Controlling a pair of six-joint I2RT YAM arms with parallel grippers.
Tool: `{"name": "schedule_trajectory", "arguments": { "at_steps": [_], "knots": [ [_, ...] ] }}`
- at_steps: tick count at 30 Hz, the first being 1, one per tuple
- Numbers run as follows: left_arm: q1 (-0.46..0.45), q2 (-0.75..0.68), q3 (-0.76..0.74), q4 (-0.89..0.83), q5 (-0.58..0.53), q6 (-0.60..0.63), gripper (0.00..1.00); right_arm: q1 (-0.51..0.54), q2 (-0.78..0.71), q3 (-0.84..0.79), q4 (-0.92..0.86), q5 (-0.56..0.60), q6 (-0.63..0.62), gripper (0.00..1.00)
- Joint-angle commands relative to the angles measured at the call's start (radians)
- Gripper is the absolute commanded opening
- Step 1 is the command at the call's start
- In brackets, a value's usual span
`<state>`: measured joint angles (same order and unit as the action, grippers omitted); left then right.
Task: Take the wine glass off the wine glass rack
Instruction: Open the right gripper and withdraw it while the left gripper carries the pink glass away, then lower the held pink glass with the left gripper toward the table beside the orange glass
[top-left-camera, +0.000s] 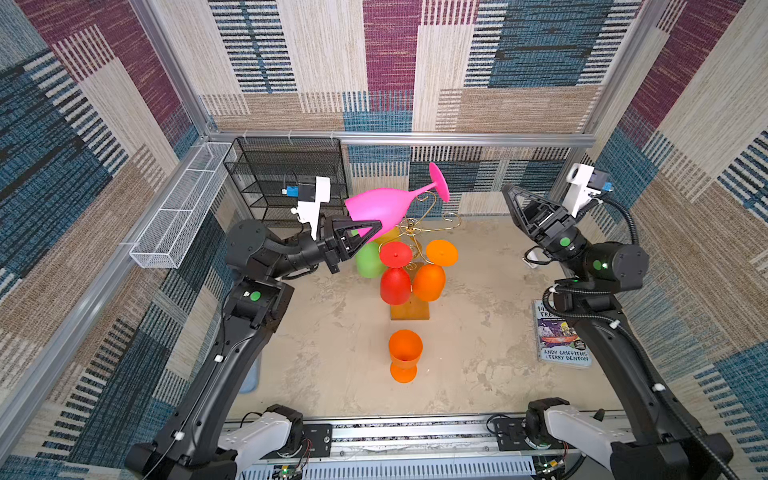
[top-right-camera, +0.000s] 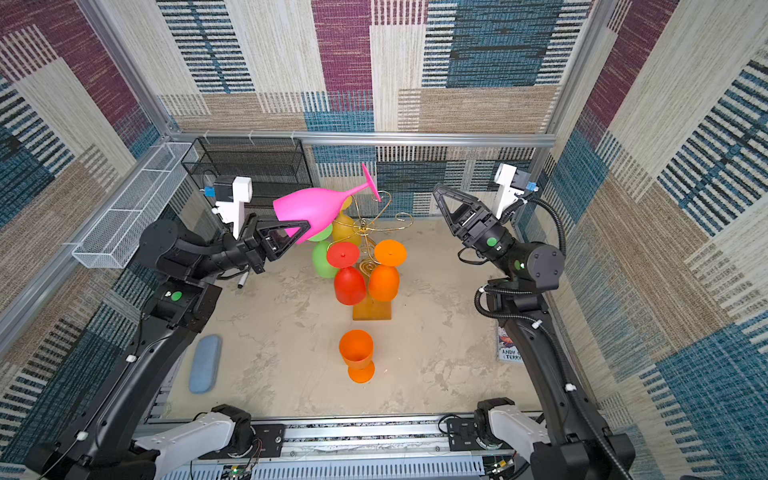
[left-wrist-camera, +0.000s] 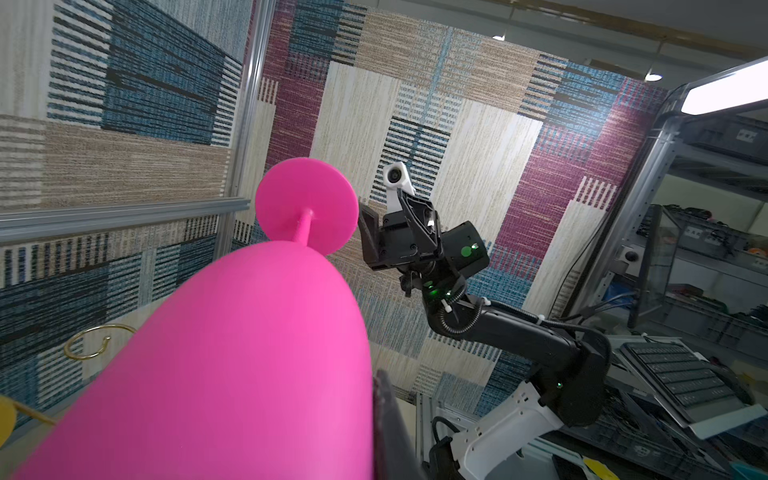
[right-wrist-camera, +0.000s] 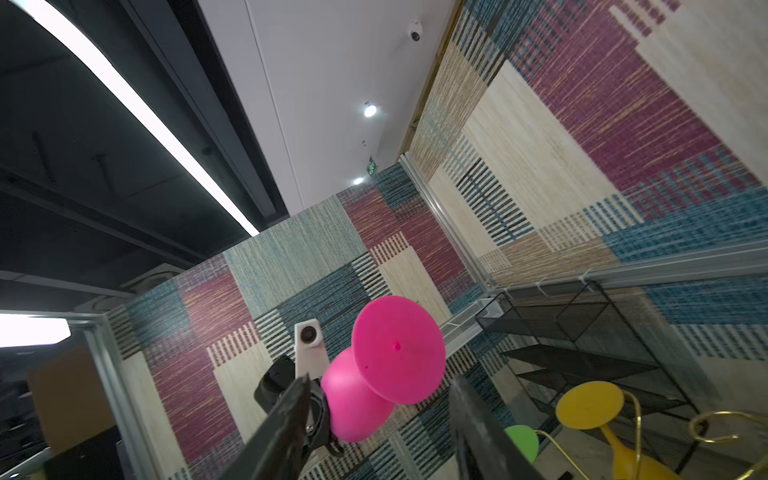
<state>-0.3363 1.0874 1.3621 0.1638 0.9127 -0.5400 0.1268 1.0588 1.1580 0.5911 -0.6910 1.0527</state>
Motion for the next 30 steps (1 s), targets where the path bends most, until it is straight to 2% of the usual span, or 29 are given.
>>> {"name": "schedule_trajectory", "arguments": {
  "at_steps": [1,4,8,11,13,20,23,28,30],
  "knots": [
    [0.000,-0.061,0.070,-0.395,-0.179,0.235,0.00,0.000,-0.026,0.047,-0.459,0.133,-0.352,0.55],
    [0.000,-0.108,0.141,-0.621,-0.407,0.327,0.00,-0.001,-0.037,0.046,-0.517,0.166,-0.395,0.55],
    [0.000,-0.124,0.199,-0.837,-0.690,0.382,0.00,-0.001,-0.014,0.032,-0.521,0.133,-0.398,0.55],
    [0.000,-0.133,0.197,-0.949,-0.857,0.415,0.00,-0.001,0.014,0.051,-0.545,0.100,-0.406,0.55],
    [0.000,-0.141,0.187,-1.009,-0.922,0.436,0.00,-0.001,0.021,0.063,-0.567,0.100,-0.420,0.55],
    [0.000,-0.151,0.140,-1.202,-1.005,0.441,0.00,-0.001,0.017,0.067,-0.606,0.142,-0.451,0.54],
    [0.001,-0.153,0.106,-1.248,-1.008,0.427,0.00,-0.001,0.024,0.066,-0.602,0.144,-0.447,0.54],
    [-0.008,-0.088,0.054,-1.337,-0.870,0.433,0.00,-0.001,0.045,0.077,-0.608,0.139,-0.443,0.54],
    [-0.045,-0.056,0.034,-1.353,-0.846,0.437,0.00,-0.001,0.050,0.082,-0.607,0.137,-0.441,0.54]
  ]
}}
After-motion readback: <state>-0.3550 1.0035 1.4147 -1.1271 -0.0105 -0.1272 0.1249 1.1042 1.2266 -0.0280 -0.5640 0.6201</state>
